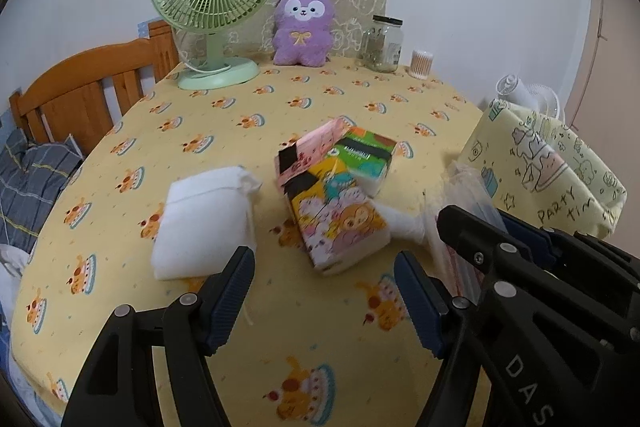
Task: Organize soft objects
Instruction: 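Grasp the clear plastic bag with the right gripper while the left gripper grasps the cartoon snack pack, then lift the snack pack with the left gripper while the right gripper lifts the clear bag toward the box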
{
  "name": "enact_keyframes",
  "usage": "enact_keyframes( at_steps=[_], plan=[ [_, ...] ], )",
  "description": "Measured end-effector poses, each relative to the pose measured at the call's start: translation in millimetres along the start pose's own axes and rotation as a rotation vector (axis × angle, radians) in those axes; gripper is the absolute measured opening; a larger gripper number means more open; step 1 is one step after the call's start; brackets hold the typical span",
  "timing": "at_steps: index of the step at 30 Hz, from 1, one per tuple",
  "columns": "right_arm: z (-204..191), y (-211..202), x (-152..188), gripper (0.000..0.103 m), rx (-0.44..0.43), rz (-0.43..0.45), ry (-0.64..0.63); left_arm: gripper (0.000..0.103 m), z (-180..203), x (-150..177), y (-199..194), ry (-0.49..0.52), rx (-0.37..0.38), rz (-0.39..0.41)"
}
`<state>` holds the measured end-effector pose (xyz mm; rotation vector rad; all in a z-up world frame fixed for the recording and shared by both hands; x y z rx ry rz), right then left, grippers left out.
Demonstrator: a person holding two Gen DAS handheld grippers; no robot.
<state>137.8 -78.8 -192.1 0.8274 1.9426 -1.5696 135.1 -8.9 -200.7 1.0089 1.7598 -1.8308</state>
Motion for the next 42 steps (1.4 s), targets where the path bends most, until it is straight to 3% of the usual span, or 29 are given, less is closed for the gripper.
enact_keyframes(
  at_steps=[10,17,22,27,35,42],
  plan=[
    [13,9,-23,0.019,0.017,0.021,0.015,0.074,5,-21,13,-0.009,-0.002,0.017],
    [21,25,-32,0.019,0.023,0.012,0.027,0.074,6,-26,32,-0.022,0.014,-0.013],
    [22,39,-33,0.019,0.026,-0.013,0.034,0.059,2,-23,45,-0.044,0.013,-0.044],
    [21,49,-31,0.019,0.012,-0.032,0.037,0.054,0,-19,49,-0.059,0.008,-0.047],
    [23,47,-28,0.019,0.009,-0.04,0.05,0.034,0,-19,40,-0.054,-0.005,-0.028],
    [26,41,-24,0.019,0.015,-0.036,0.056,0.025,4,-17,31,-0.027,-0.005,-0.02]
  ],
)
Point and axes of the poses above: each gripper's, at about its wrist camera, not at the fingertips, and y roughly the way its jaws point, z to its right, x to its underside, the point moved 10 cm from there along y, roughly the way its jaws point, and after that the axes turned 12 degrees about y, right-handed, at the moved point
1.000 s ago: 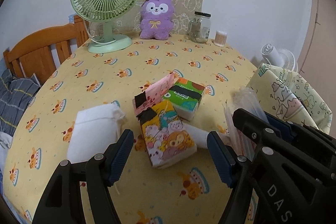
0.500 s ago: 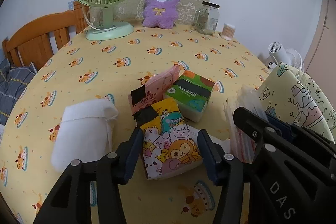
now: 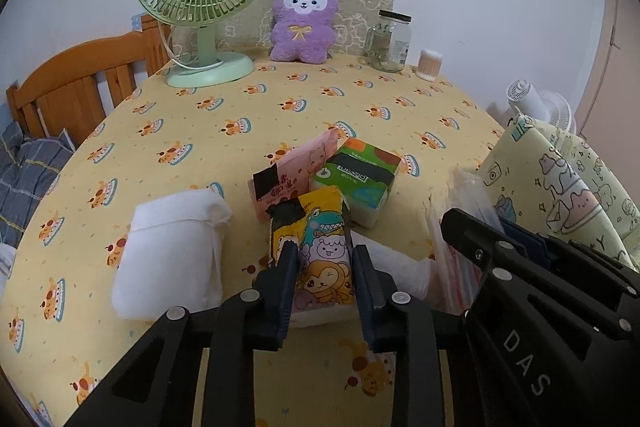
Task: Organize soft objects
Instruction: 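Lift the snack pack with the left gripper while the right gripper lifts the clear bag toward the box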
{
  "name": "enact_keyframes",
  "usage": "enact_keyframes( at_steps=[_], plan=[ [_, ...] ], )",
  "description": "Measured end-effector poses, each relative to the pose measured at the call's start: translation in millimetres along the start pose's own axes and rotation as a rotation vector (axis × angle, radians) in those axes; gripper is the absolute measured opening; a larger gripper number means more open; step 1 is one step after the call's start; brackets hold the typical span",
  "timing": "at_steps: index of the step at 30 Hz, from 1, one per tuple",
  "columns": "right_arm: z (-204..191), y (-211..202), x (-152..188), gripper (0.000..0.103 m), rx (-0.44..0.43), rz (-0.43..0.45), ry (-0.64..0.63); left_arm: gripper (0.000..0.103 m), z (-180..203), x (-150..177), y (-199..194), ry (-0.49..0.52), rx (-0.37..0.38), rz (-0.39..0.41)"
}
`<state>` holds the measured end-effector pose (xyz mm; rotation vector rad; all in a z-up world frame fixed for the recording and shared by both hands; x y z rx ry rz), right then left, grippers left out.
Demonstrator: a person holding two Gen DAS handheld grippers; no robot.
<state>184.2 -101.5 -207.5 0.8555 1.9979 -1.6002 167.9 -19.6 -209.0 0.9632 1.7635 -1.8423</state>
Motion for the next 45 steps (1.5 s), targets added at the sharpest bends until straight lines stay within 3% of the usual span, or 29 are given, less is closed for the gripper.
enact_keyframes(
  at_steps=[12,45],
  plan=[
    [-7,-19,-1,0.019,-0.006,0.022,-0.008,0.022,-1,-4,-24,0.012,-0.013,0.024],
    [-31,-105,-59,0.019,-0.028,0.176,-0.048,0.022,1,-66,-109,0.048,-0.064,0.175]
  ],
)
Point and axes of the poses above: each gripper's, at about its wrist camera, not at the fingertips, and y roughly the way its jaws point, z to its right, x to its underside, the point moved 10 cm from there along y, roughly the way its jaws point, and after that the axes turned 12 degrees about y, right-handed, at the moved point
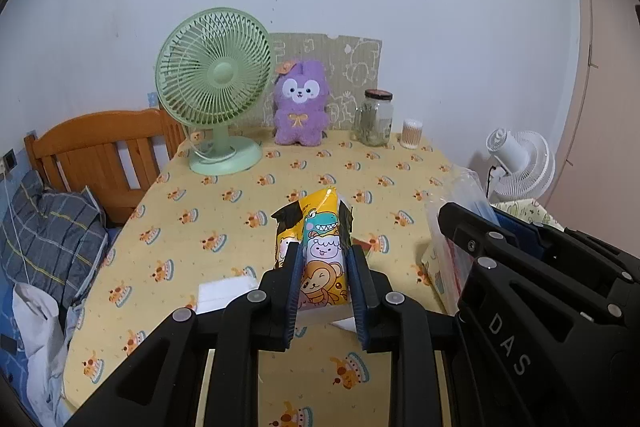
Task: Organize soft objects
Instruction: 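Lift the snack pack with the left gripper while the right gripper lifts the clear bag toward the box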
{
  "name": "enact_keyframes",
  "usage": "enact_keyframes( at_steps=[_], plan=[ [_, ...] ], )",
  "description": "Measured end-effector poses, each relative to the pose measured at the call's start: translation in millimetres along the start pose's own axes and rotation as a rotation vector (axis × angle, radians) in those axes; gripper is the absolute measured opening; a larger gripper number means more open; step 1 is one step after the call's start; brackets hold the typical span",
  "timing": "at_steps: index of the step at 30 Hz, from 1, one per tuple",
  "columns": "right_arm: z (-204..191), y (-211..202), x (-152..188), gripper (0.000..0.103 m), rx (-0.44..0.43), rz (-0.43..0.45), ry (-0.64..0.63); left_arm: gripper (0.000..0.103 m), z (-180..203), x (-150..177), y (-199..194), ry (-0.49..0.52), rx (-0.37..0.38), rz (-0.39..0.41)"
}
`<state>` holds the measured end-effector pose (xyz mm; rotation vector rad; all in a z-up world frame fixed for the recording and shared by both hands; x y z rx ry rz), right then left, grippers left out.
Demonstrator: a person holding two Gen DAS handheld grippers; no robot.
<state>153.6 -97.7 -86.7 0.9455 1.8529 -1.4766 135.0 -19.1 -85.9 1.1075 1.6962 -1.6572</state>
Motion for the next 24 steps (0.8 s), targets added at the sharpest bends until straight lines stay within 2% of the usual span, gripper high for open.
enact_keyframes(
  at_steps=[13,24],
  plan=[
    [5,-5,-21,0.019,-0.035,0.023,-0.017,0.022,7,-16,-2,-0.005,-0.029,0.022],
    [25,-6,-32,0.019,-0.033,0.031,-0.024,0.022,30,-31,4,0.022,-0.025,0.029]
  ],
)
Point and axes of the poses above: each gripper's, at about its wrist camera, not at the fingertips, and y roughly the way its jaws point, z to its right, x to its underside, the point moved 10 cm from there along y, roughly the way its jaws point, and after that the axes turned 12 degrees about y, right-handed, at the moved point
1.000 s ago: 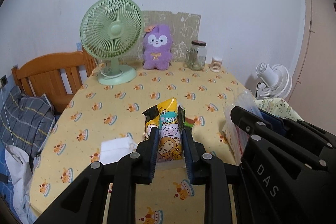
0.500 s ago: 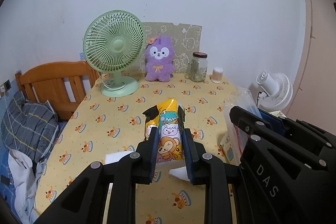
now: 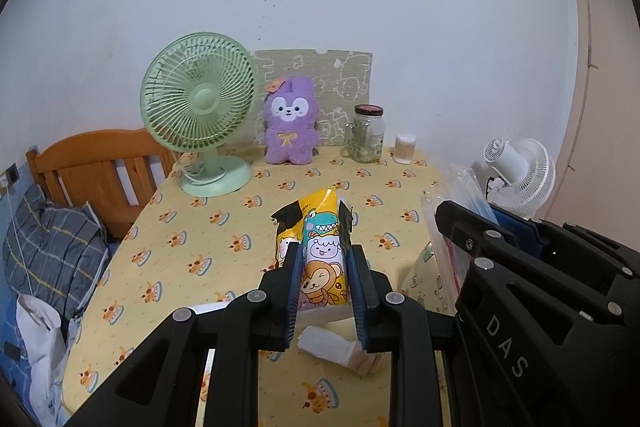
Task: Organize soft objects
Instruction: 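Lift the snack pack with the left gripper while the right gripper lifts the clear bag toward the box, then carry the snack pack and clear bag over the fabric box with both grippers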
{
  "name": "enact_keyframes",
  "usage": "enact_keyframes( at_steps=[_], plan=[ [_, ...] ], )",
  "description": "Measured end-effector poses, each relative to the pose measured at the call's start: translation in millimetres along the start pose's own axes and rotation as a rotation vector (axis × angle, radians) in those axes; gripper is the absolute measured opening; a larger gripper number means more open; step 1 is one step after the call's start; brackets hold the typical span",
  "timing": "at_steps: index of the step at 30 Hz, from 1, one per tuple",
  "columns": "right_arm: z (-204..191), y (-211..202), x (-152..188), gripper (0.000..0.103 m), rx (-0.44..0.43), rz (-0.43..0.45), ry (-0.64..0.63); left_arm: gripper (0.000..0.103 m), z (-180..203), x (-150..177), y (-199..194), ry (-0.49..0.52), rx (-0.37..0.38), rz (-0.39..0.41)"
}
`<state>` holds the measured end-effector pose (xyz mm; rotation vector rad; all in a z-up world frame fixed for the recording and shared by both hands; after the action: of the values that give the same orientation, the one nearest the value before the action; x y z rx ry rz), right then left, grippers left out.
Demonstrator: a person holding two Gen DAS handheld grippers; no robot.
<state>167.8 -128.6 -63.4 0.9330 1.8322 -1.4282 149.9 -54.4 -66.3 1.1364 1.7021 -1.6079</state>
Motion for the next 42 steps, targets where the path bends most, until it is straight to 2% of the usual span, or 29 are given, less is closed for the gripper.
enact_keyframes(
  at_steps=[10,42],
  plan=[
    [33,-5,-8,0.019,0.038,0.019,0.03,0.022,28,-12,8,0.041,0.033,0.013],
    [140,-7,-14,0.019,0.179,0.049,0.094,0.022,138,-25,40,0.172,0.239,0.003]
  ],
)
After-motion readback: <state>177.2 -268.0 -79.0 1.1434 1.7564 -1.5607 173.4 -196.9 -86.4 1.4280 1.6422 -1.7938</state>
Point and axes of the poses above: each gripper's, at about its wrist camera, not at the fingertips, and y roughly the way its jaws point, z to its right, x to its underside, the point moved 10 cm from there along y, roughly the way its jaws point, and after that the axes turned 12 degrees about y, right-handed, at the moved point
